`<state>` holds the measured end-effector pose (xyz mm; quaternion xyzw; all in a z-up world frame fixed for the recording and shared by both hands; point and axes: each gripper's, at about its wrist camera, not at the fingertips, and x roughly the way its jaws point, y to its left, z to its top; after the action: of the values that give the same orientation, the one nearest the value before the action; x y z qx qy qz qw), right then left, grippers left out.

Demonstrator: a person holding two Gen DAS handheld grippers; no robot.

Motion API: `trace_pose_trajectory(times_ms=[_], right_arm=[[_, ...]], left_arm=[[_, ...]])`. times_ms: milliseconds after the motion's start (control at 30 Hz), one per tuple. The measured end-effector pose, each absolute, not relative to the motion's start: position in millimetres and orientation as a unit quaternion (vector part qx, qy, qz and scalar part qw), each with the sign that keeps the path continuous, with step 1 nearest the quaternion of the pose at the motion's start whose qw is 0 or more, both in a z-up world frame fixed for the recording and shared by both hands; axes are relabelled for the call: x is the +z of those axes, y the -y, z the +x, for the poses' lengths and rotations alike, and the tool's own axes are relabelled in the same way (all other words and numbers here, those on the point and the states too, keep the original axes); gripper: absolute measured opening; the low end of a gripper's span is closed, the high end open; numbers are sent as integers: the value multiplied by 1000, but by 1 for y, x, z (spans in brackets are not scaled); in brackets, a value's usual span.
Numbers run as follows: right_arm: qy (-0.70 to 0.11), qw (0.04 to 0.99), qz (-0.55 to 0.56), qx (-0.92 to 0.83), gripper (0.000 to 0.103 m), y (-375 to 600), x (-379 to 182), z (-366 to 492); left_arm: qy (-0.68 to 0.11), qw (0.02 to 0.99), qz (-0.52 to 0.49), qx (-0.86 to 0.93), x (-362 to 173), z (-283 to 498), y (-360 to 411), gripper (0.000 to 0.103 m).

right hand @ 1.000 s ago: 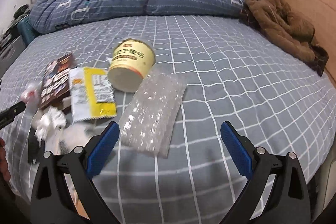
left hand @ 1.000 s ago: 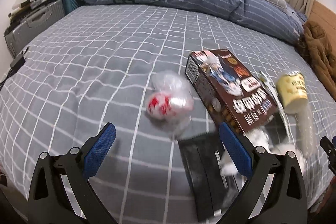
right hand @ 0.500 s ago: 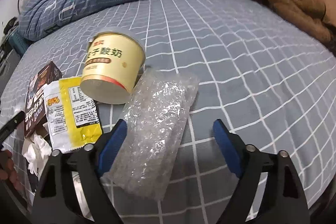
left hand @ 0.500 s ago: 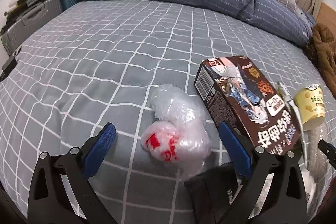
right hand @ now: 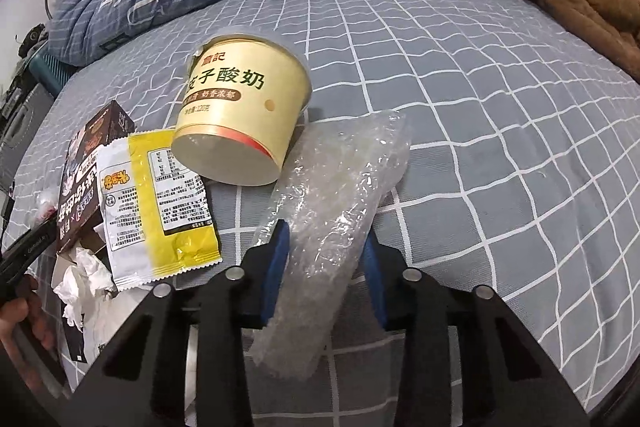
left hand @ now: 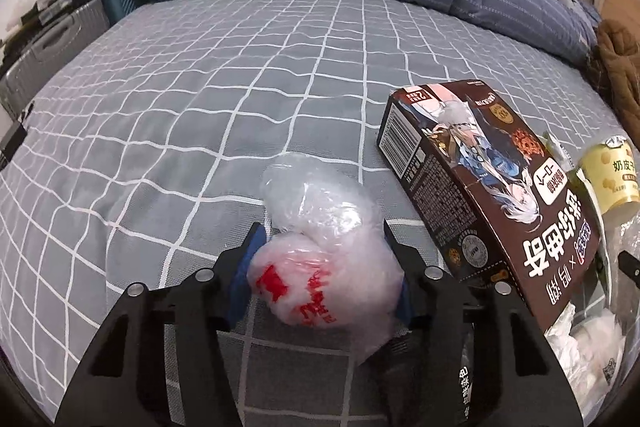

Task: Collect trash

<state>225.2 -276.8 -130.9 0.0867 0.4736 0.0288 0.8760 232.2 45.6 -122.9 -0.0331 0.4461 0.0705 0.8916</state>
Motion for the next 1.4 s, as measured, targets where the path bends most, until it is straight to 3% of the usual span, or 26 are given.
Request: trace_pose_trajectory(times_ms=[233, 1400], right_arm=[[-463, 882, 82, 26, 25, 278, -119, 221], [-384, 921, 54, 35, 25, 272, -55, 128]], left_arm=[[-442, 893, -41, 72, -113, 227, -49, 53], [-399, 915, -54, 34, -50, 127, -19, 53]])
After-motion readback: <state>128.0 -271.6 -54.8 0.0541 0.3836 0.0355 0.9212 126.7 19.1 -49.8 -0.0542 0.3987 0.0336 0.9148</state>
